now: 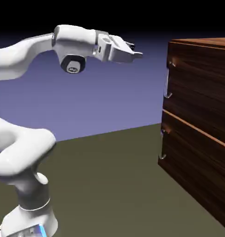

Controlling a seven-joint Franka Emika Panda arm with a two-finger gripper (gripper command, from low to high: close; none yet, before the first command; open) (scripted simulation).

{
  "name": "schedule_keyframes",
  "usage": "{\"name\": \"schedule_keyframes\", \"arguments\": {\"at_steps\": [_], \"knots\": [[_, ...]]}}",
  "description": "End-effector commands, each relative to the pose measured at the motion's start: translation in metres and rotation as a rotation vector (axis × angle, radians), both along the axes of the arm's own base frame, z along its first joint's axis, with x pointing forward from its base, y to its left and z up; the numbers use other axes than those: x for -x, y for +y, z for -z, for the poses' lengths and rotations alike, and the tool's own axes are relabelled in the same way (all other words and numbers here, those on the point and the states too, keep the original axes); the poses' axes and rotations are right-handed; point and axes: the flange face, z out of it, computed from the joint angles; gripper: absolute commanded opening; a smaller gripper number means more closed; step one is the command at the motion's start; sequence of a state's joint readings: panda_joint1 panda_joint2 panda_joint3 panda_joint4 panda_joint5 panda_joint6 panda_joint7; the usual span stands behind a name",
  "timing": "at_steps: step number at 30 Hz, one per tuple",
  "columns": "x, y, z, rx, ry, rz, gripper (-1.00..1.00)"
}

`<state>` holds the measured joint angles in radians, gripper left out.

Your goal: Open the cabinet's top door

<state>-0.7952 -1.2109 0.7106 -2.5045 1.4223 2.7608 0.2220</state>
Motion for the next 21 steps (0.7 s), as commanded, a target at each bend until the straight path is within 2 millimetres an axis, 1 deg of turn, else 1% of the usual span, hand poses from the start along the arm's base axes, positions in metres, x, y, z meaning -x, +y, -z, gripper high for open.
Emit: {"name": "schedule_keyframes", "arguments": {"at_steps": [1, 6, 11, 16, 19, 21], "knots": [[-0.002, 0.007, 0.001, 0.006, -0.014, -0.003, 1.00], [-0.019, 0.039, 0.012, 0.044, -0.072, -0.022, 1.00], [-0.047, 0.066, 0.036, 0.090, -0.110, -0.046, 1.00], [-0.086, 0.082, 0.073, 0.136, -0.129, -0.072, 1.00], [-0.113, 0.085, 0.102, 0.162, -0.132, -0.087, 1.00], [-0.131, 0.084, 0.123, 0.178, -0.131, -0.096, 1.00]]}}
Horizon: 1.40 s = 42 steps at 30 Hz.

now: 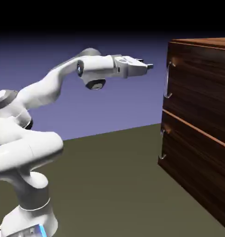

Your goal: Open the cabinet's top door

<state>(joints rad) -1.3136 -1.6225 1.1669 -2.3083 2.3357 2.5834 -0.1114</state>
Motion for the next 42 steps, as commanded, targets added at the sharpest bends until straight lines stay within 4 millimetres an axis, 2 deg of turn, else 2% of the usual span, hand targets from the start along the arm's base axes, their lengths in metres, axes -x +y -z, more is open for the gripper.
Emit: {"name": "schedule_keyframes", "arguments": {"at_steps": [1, 4, 5, 9, 10, 11, 12, 24, 34, 42], "knots": [[-0.009, -0.002, 0.011, 0.008, 0.001, -0.003, 1.00], [-0.037, -0.012, 0.047, 0.028, 0.009, -0.011, 1.00], [-0.037, -0.012, 0.047, 0.028, 0.009, -0.011, 1.00], [-0.085, -0.013, 0.047, 0.028, 0.009, -0.011, 1.00], [-0.087, -0.014, 0.047, 0.028, 0.009, -0.011, 1.00], [-0.087, -0.014, 0.047, 0.028, 0.009, -0.011, -1.00], [-0.087, -0.014, 0.047, 0.028, 0.009, -0.011, -1.00], [0.019, -0.053, 0.047, 0.029, 0.006, -0.229, -1.00], [0.111, -0.113, 0.047, 0.030, 0.003, -0.440, -1.00], [0.163, -0.161, 0.047, 0.030, 0.001, -0.577, -1.00]]}}
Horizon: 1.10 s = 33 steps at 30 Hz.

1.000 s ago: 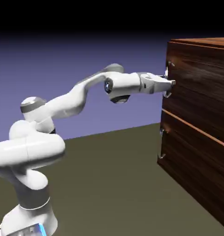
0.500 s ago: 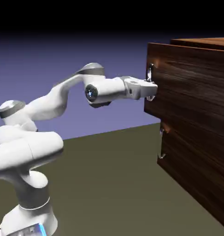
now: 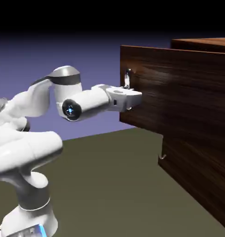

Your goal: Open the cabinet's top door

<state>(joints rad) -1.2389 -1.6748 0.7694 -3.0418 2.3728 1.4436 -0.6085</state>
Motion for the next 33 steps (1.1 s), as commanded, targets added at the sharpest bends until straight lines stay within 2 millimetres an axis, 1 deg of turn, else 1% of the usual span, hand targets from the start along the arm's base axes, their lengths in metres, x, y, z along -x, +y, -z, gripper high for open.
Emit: {"name": "schedule_keyframes", "arguments": {"at_steps": [1, 15, 26, 33], "knots": [[0.005, -0.006, 0.000, 0.000, 0.000, -0.014, -1.00], [0.066, -0.087, 0.000, 0.000, 0.000, -0.210, -1.00], [0.100, -0.153, 0.000, 0.000, 0.000, -0.352, -1.00], [0.118, -0.202, 0.000, 0.000, 0.000, -0.452, -1.00]]}}
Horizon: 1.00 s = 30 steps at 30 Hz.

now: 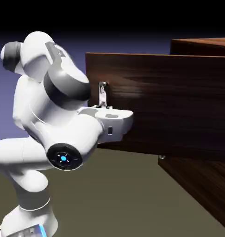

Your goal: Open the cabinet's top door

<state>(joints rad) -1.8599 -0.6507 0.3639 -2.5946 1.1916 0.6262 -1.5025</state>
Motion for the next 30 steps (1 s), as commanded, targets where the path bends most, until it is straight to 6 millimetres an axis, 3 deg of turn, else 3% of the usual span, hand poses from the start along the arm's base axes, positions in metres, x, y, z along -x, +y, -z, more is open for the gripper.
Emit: {"name": "schedule_keyframes", "arguments": {"at_steps": [1, 15, 30], "knots": [[0.002, -0.008, 0.000, 0.000, 0.000, -0.014, -1.00], [0.023, -0.130, 0.000, 0.000, 0.000, -0.254, -1.00], [0.015, -0.248, 0.000, 0.000, 0.000, -0.481, -1.00]]}}
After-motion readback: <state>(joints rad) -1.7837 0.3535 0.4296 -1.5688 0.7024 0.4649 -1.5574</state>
